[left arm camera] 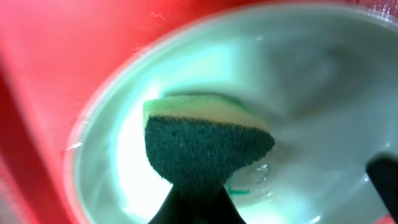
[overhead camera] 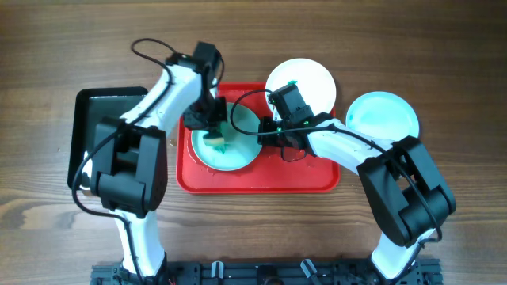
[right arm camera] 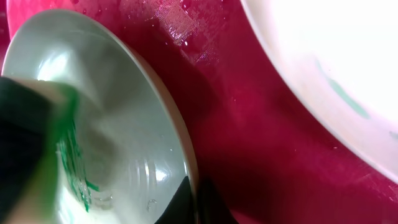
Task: Clean dirty plates on tray and stack at the side
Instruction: 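Scrub the second plate with the sponge in the left gripper, then lift the second plate with the right gripper and stack it on the first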
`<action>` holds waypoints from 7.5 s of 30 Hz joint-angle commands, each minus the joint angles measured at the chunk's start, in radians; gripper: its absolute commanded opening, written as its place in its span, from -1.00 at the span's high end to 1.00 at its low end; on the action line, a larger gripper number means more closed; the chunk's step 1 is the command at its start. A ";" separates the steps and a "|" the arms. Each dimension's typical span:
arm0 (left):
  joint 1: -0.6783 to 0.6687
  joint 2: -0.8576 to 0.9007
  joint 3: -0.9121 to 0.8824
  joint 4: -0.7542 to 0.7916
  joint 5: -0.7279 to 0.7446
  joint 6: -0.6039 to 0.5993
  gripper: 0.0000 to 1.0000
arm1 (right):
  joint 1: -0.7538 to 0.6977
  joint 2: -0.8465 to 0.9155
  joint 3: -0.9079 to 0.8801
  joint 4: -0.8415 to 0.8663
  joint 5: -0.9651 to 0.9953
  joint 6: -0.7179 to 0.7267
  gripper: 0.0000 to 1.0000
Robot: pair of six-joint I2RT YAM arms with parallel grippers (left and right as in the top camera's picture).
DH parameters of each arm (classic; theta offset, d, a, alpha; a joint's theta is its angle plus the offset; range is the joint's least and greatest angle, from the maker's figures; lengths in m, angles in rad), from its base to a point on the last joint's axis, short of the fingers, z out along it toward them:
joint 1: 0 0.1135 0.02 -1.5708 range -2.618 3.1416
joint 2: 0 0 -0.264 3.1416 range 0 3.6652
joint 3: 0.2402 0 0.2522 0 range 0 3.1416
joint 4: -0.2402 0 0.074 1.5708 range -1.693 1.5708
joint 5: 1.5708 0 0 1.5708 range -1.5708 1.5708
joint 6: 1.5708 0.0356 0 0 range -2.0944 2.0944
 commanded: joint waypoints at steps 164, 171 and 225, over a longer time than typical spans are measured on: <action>0.151 -0.177 0.153 -0.039 -0.088 -0.198 0.92 | 0.331 -0.389 0.124 -0.370 1.250 -0.430 0.91; 0.151 -0.177 0.151 -0.039 -0.088 -0.198 0.92 | 0.438 -0.389 0.124 -0.192 1.511 -0.706 0.91; 0.151 -0.177 0.148 -0.041 -0.088 -0.198 0.92 | -0.666 -0.492 0.071 -0.562 0.295 -0.223 0.92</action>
